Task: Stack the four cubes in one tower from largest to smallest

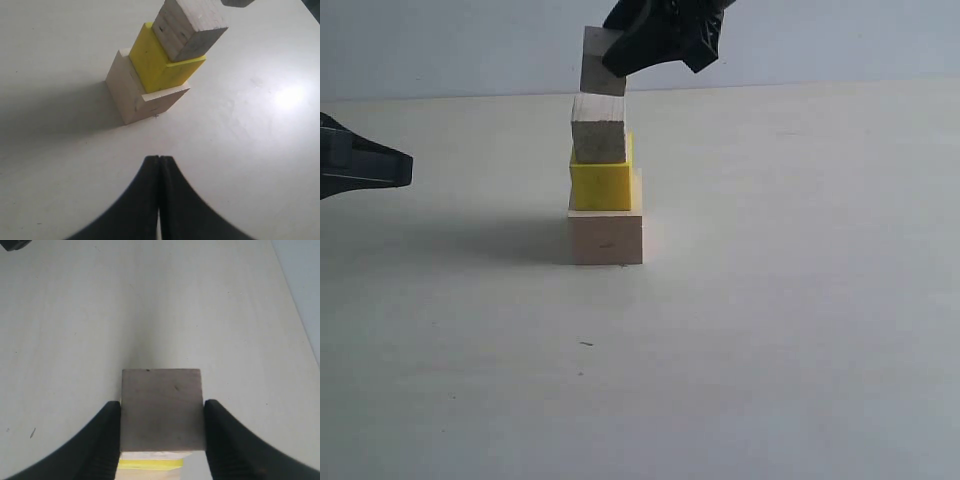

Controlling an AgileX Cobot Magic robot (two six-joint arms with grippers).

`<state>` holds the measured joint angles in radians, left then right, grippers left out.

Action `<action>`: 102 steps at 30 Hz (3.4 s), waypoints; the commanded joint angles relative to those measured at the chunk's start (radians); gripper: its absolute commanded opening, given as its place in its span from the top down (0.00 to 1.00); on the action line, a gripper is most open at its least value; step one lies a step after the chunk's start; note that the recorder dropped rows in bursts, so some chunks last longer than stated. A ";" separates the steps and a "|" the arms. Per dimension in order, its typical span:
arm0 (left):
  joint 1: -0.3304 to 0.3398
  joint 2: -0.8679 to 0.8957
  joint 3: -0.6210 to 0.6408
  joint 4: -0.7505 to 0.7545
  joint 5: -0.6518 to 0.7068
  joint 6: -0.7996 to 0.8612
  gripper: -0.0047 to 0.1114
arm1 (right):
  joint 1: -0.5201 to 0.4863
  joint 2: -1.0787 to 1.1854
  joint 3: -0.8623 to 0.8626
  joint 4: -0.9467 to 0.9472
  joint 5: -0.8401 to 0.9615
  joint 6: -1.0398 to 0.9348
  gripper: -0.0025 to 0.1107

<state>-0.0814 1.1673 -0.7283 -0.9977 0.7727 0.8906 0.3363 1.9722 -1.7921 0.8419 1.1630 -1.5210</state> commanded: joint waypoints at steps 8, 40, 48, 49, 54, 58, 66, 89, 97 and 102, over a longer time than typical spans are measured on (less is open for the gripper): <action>0.002 -0.007 0.003 0.001 -0.008 -0.005 0.96 | 0.001 0.017 -0.006 0.020 -0.032 0.042 0.98; 0.002 -0.007 0.003 0.005 0.005 -0.005 0.96 | 0.036 0.019 -0.006 -0.073 -0.055 0.085 0.98; 0.002 -0.007 0.003 0.016 0.005 -0.005 0.96 | 0.036 0.019 -0.006 -0.069 -0.045 0.085 0.98; 0.002 -0.007 0.003 0.016 0.005 -0.005 0.96 | 0.036 0.019 -0.006 -0.064 -0.041 0.085 0.98; 0.002 -0.007 0.003 0.016 0.005 -0.005 0.96 | 0.036 0.019 -0.006 -0.064 -0.039 0.085 0.98; 0.002 -0.007 0.003 0.016 0.005 -0.005 0.96 | 0.036 0.019 -0.006 -0.064 -0.039 0.085 0.98; 0.002 -0.007 0.003 0.016 0.003 -0.005 0.96 | 0.036 0.019 -0.006 -0.050 -0.047 0.085 0.98; 0.002 -0.007 0.003 0.022 0.003 -0.005 0.96 | 0.036 0.019 -0.006 -0.063 -0.046 0.085 0.61; 0.002 -0.007 0.003 0.022 0.003 -0.005 0.96 | 0.036 0.019 -0.006 -0.063 -0.033 0.085 0.55; 0.002 -0.007 0.003 0.022 0.003 -0.005 0.96 | 0.036 0.019 -0.006 -0.063 -0.033 0.085 0.51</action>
<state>-0.0814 1.1673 -0.7283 -0.9723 0.7748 0.8888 0.3712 1.9955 -1.7921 0.7742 1.1234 -1.4400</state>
